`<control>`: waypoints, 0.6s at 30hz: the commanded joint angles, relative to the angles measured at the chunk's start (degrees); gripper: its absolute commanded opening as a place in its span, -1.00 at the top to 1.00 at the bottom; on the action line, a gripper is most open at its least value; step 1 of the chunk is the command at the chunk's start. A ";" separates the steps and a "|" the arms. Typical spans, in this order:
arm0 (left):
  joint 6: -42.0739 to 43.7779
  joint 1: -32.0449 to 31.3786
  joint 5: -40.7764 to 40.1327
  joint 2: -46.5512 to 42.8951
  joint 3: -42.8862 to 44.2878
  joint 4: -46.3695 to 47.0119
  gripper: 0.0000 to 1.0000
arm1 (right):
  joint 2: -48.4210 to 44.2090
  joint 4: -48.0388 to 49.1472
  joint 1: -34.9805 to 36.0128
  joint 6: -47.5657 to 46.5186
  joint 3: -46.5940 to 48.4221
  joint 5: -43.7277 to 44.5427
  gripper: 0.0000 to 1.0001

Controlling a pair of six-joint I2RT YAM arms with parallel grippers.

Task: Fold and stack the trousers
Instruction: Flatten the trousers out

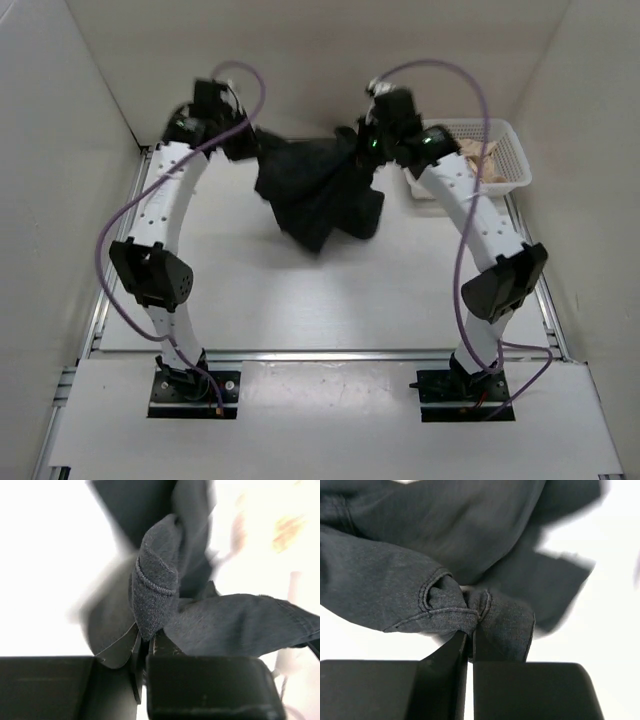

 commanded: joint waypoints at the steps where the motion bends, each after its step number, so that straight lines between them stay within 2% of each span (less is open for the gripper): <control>1: 1.38 2.55 -0.40 -9.82 20.69 -7.38 0.78 | -6.51 -4.89 -0.02 -4.60 16.69 7.59 1.00; 3: 1.38 3.34 0.30 -12.90 23.56 -6.34 0.78 | -10.03 -4.02 1.20 -5.39 16.64 11.36 1.00; 4: 1.38 3.35 1.08 -14.91 22.18 -5.28 0.78 | -12.14 -3.23 1.21 -6.10 15.07 12.43 1.00; 6: 0.85 3.35 2.40 -21.42 18.41 -1.96 0.78 | -19.17 -1.56 1.73 -6.10 7.62 15.85 1.00; 7: 0.33 3.35 3.71 -23.35 13.25 -1.15 0.78 | -24.32 -1.55 1.74 -5.49 4.19 19.78 1.00; 8: -0.20 3.35 3.73 -26.59 10.50 -1.14 0.78 | -26.99 -0.68 1.74 -5.49 -3.59 21.99 1.00; 9: -0.21 2.48 4.34 -28.01 7.69 -0.53 0.67 | -29.62 -0.67 1.74 -4.79 -7.84 24.45 1.00; 10: -0.21 1.95 4.34 -29.07 4.70 0.08 0.39 | -34.61 -0.67 1.74 -3.31 -12.23 26.74 1.00; 11: -0.21 0.81 4.95 -29.95 -1.42 0.61 -0.56 | -37.10 -0.67 1.74 -2.42 -16.72 29.11 0.96; 12: 0.66 0.80 4.96 -30.48 -4.35 0.61 -1.00 | -39.38 -0.67 1.74 -1.11 -26.07 33.66 0.83; 13: 1.37 0.80 4.96 -30.49 -6.90 1.40 -1.00 | -43.15 -0.67 1.21 0.82 -30.51 34.58 0.14; 14: 2.16 0.80 3.13 -29.53 -8.84 1.41 -1.00 | -44.49 -0.67 0.69 1.54 -34.65 34.58 -0.31; 15: 2.69 0.80 2.59 -27.44 -11.38 0.71 -1.00 | -45.29 -1.89 -0.97 2.94 -40.43 34.58 -0.60; 16: 2.69 0.80 1.98 -26.37 -11.41 -0.34 -1.00 | -45.29 -5.73 -1.94 4.69 -41.88 34.58 -0.75; 18: 3.57 0.80 0.91 -24.87 -12.54 -2.37 -1.00 | -45.29 -9.70 -3.62 10.23 -43.21 34.58 -0.75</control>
